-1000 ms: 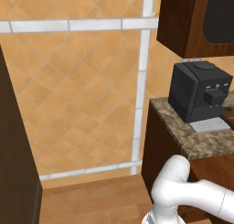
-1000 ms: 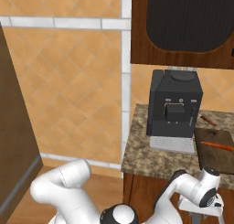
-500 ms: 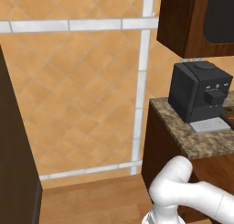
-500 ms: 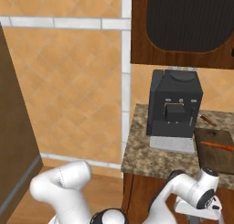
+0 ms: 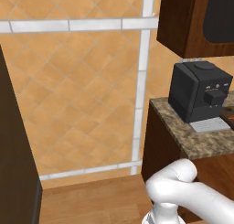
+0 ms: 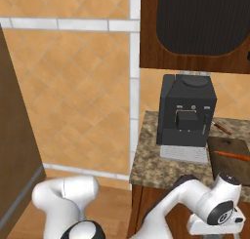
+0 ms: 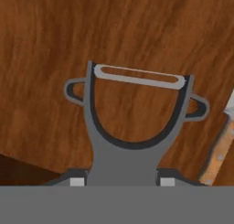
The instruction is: Place the appropriate cutting tool for cutting the carrot skin on the cutting board.
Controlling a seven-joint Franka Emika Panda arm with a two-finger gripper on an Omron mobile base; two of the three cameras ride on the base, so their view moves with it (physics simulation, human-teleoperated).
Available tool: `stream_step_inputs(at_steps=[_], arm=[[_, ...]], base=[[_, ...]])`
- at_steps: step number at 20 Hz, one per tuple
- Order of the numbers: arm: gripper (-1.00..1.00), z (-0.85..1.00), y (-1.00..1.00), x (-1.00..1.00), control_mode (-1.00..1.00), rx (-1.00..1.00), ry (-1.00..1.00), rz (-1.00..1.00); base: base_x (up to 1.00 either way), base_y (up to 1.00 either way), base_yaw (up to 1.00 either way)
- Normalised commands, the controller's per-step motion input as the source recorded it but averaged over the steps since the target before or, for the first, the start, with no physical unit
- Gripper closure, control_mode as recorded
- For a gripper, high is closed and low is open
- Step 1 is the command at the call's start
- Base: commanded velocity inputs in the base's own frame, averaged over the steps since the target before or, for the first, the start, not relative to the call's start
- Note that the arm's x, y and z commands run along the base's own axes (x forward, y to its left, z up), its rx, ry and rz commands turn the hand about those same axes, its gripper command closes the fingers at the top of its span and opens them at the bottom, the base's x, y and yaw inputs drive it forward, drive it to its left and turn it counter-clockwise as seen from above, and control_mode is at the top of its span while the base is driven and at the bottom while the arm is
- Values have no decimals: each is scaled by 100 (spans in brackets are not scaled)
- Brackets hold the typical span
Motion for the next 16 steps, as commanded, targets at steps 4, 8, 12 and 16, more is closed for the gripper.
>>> stream_step_inputs(at_steps=[4, 8, 12, 16], arm=[[100, 100, 1, -56, -100, 0, -15, 19], [100, 100, 0, -14, -100, 0, -18, 8], [100, 100, -8, 28, -100, -1, -14, 1], [100, 80, -36, 58, -100, 0, -6, 0]], base=[[0, 0, 0], [0, 0, 0], [0, 0, 0], [0, 0, 0]])
